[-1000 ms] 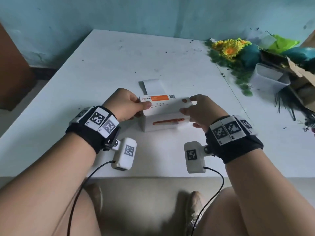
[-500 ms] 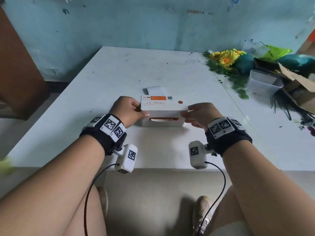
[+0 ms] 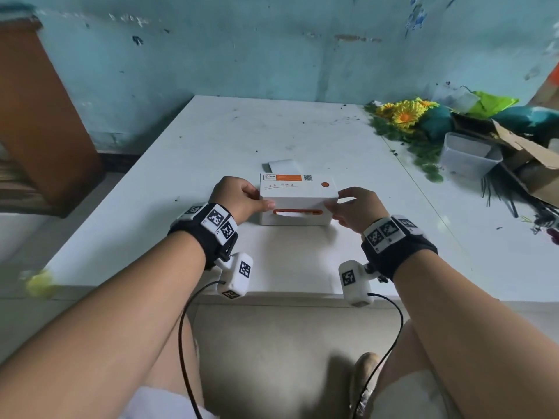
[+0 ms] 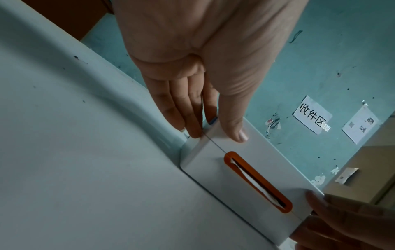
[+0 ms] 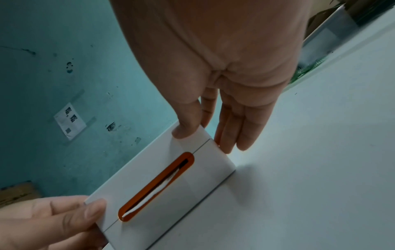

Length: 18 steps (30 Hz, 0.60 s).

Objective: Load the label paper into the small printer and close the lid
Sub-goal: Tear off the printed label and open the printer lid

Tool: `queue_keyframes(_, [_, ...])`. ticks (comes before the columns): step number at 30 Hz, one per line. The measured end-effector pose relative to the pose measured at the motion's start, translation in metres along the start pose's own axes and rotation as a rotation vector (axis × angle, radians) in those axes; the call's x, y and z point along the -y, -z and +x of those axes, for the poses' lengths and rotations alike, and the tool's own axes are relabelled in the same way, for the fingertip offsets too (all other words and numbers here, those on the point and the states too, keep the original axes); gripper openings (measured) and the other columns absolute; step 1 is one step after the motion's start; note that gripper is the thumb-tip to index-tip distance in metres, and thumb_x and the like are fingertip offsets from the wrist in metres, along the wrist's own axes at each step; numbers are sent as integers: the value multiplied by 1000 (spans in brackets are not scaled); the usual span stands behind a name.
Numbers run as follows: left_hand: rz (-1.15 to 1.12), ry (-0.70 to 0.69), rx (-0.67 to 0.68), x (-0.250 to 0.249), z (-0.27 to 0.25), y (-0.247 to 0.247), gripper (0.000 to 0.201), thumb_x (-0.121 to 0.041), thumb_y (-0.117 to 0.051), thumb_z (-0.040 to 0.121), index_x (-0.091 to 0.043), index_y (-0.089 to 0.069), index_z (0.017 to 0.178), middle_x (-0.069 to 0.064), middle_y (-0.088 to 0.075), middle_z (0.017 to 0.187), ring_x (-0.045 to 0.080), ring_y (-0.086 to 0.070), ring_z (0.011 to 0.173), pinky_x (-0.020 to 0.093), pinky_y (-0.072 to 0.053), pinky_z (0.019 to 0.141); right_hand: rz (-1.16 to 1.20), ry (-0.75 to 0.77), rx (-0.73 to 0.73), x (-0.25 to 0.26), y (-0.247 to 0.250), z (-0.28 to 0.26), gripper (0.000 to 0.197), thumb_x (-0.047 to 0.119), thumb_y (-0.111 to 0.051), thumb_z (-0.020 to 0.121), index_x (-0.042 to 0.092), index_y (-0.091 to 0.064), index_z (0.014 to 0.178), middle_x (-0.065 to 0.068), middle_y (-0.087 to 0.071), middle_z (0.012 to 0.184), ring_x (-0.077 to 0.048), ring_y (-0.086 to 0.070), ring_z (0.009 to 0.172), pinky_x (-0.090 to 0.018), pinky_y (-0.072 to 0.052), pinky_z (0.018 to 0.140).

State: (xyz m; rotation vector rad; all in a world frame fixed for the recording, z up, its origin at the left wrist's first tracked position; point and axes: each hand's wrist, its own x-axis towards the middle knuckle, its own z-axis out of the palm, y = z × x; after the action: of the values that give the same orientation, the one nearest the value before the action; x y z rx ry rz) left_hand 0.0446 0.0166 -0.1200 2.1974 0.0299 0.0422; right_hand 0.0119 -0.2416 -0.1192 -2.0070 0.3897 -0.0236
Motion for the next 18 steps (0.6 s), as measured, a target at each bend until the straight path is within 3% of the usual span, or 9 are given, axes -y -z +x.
queue_keyframes(3, [-9, -24, 17, 0, -3, 3, 26, -25, -97, 69, -18, -79, 86, 4, -81, 95, 21, -77, 95, 37, -60, 96, 7, 4, 3, -3, 1, -1, 23, 33, -84, 89, 27, -64, 100, -5, -79, 94, -23, -80, 97, -52, -60, 100])
queue_keyframes(6, [-12, -32, 34, 2, -8, 5, 27, -24, -96, 71, -16, -83, 93, 3, -83, 94, 20, -78, 95, 37, -60, 97, 12, -16, 16, -5, 1, -6, 23, 36, -84, 88, 31, -63, 95, -9, -81, 95, -32, -79, 103, -56, -59, 101])
queue_keyframes(9, [-31, -33, 32, 4, -14, 5, 23, -20, -94, 74, -13, -82, 93, 5, -82, 94, 23, -78, 97, 36, -60, 96, 8, -22, -2, -3, -1, -15, 20, 34, -80, 91, 28, -63, 101, -11, -80, 99, -33, -78, 105, -53, -61, 99])
queue_keyframes(14, [-6, -56, 10, 5, -15, -4, 20, -34, -89, 81, -23, -73, 78, 2, -80, 91, 25, -76, 92, 40, -62, 90, -78, 7, -35, -2, -9, -16, 28, 40, -75, 94, 25, -60, 113, -9, -79, 99, -30, -78, 100, -52, -63, 94])
queue_keyframes(18, [5, -58, -22, 8, -11, -7, 26, -37, -85, 85, -17, -72, 96, 4, -78, 97, 26, -74, 93, 41, -60, 90, -130, 27, -25, -3, -12, -11, 33, 43, -72, 95, 23, -60, 119, -7, -78, 100, -27, -78, 98, -50, -63, 92])
